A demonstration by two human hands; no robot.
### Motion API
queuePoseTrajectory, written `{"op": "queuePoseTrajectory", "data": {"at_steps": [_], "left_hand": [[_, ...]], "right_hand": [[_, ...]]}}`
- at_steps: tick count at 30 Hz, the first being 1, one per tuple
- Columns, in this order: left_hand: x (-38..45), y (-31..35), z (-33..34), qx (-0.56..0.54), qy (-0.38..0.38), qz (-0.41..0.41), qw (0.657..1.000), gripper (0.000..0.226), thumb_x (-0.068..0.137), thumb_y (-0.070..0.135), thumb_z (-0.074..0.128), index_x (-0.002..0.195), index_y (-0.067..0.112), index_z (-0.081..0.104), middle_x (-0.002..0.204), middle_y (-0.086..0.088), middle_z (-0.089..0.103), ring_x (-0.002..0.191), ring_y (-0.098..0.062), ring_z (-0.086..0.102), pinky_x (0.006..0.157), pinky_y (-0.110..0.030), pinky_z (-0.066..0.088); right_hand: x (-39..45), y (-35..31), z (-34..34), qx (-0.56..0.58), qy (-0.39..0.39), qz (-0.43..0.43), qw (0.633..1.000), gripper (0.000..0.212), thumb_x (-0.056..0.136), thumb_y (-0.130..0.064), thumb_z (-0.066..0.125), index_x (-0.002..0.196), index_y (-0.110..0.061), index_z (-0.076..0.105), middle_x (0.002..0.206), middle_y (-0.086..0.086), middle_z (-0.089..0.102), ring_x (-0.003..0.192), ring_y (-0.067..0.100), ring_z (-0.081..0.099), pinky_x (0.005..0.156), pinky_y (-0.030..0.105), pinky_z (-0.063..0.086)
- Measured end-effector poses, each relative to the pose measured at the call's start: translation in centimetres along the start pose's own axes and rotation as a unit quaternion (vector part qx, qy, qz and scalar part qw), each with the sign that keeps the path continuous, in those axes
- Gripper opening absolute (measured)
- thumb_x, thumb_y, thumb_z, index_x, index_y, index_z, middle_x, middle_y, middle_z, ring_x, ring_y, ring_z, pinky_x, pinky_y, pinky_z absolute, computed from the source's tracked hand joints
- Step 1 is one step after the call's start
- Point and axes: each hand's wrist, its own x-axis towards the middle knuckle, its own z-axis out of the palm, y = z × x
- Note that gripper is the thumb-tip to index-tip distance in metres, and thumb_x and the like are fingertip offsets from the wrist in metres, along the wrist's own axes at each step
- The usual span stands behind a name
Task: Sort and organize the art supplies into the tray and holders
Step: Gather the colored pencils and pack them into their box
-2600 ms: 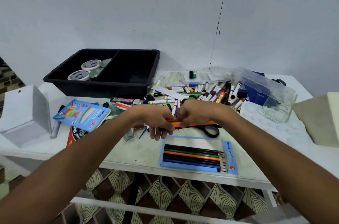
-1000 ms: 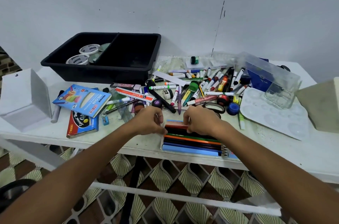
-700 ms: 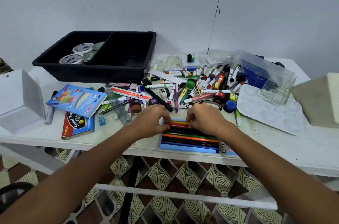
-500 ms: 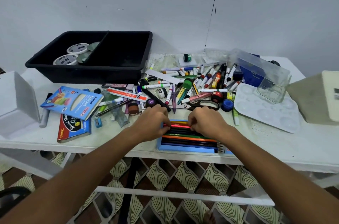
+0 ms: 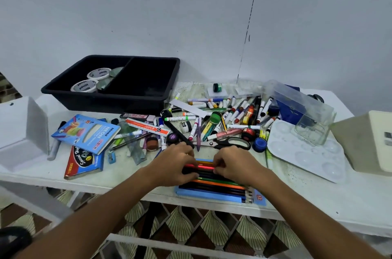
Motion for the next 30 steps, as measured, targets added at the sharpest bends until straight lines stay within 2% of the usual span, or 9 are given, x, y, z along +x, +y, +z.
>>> {"op": "queuePoseTrajectory", "data": {"at_steps": [3,6,9,18,21,26,28,30], "left_hand": [[0.0,0.5,0.0,-0.008,-0.005,-0.003,1.000,0.055,0.078,0.067,0.053,0.099,0.021,0.073,0.095,0.004,0.059,0.090,-0.014,0.050,0.072,-0.029,0.034],[0.0,0.6,0.4,-0.003,-0.021,-0.008,1.000,0.067,0.072,0.078,0.051,0.102,0.022,0.072,0.099,0.005,0.057,0.094,-0.013,0.048,0.076,-0.029,0.032],[0.0,0.6,1.0,-0.006,-0.019,-0.014,1.000,0.071,0.070,0.081,0.050,0.102,0.021,0.071,0.099,0.005,0.056,0.094,-0.012,0.047,0.077,-0.028,0.034],[0.2,1.0,1.3,-0.031,0.016,-0.022,0.999,0.059,0.077,0.069,0.059,0.099,0.015,0.071,0.097,0.001,0.058,0.090,-0.012,0.050,0.075,-0.029,0.046],[-0.5,1.1,0.7,-0.045,0.052,-0.032,0.997,0.051,0.083,0.061,0.058,0.097,0.013,0.070,0.098,-0.001,0.059,0.093,-0.012,0.050,0.074,-0.031,0.049],[-4.5,-1.2,-1.6,-0.022,0.107,-0.092,0.990,0.045,0.085,0.055,0.058,0.102,0.015,0.069,0.102,0.000,0.060,0.096,-0.014,0.052,0.077,-0.034,0.049],[-7.1,-3.2,-2.8,-0.004,0.099,-0.152,0.983,0.050,0.080,0.056,0.056,0.113,0.019,0.066,0.111,0.001,0.059,0.104,-0.013,0.050,0.084,-0.038,0.049],[-9.5,-5.6,-4.4,0.014,0.072,-0.210,0.975,0.061,0.075,0.055,0.057,0.127,0.023,0.058,0.124,0.001,0.054,0.116,-0.014,0.044,0.095,-0.042,0.045]], "right_hand": [[-0.2,0.2,-0.4,-0.013,-0.020,-0.033,0.999,0.029,0.083,-0.047,0.066,0.100,-0.023,0.066,0.098,-0.004,0.061,0.088,0.016,0.056,0.068,0.030,0.042],[-0.4,0.5,-0.3,-0.027,-0.038,-0.061,0.997,0.033,0.082,-0.045,0.068,0.104,-0.022,0.065,0.102,-0.001,0.061,0.092,0.018,0.055,0.069,0.028,0.034],[-0.4,0.9,-0.1,-0.032,-0.026,-0.072,0.997,0.031,0.084,-0.040,0.066,0.108,-0.020,0.064,0.105,0.001,0.060,0.096,0.019,0.055,0.070,0.027,0.033],[0.2,1.6,0.2,-0.041,-0.015,-0.080,0.996,0.024,0.084,-0.032,0.065,0.105,-0.019,0.063,0.103,0.002,0.060,0.095,0.021,0.056,0.068,0.030,0.039],[0.8,1.6,-0.1,-0.025,-0.017,-0.078,0.996,0.026,0.085,-0.038,0.066,0.105,-0.021,0.063,0.103,-0.001,0.062,0.094,0.018,0.056,0.068,0.029,0.039],[2.6,-1.0,-1.0,0.006,-0.006,-0.093,0.996,0.033,0.089,-0.045,0.061,0.113,-0.022,0.062,0.109,-0.003,0.063,0.094,0.013,0.055,0.077,0.029,0.044],[3.5,-2.6,-0.9,0.022,-0.010,-0.105,0.994,0.038,0.089,-0.046,0.061,0.118,-0.022,0.061,0.114,-0.003,0.062,0.095,0.013,0.054,0.080,0.029,0.044],[4.3,-4.0,-0.5,0.033,-0.016,-0.116,0.993,0.045,0.088,-0.049,0.061,0.125,-0.024,0.058,0.123,-0.002,0.059,0.105,0.014,0.055,0.084,0.030,0.044]]}}
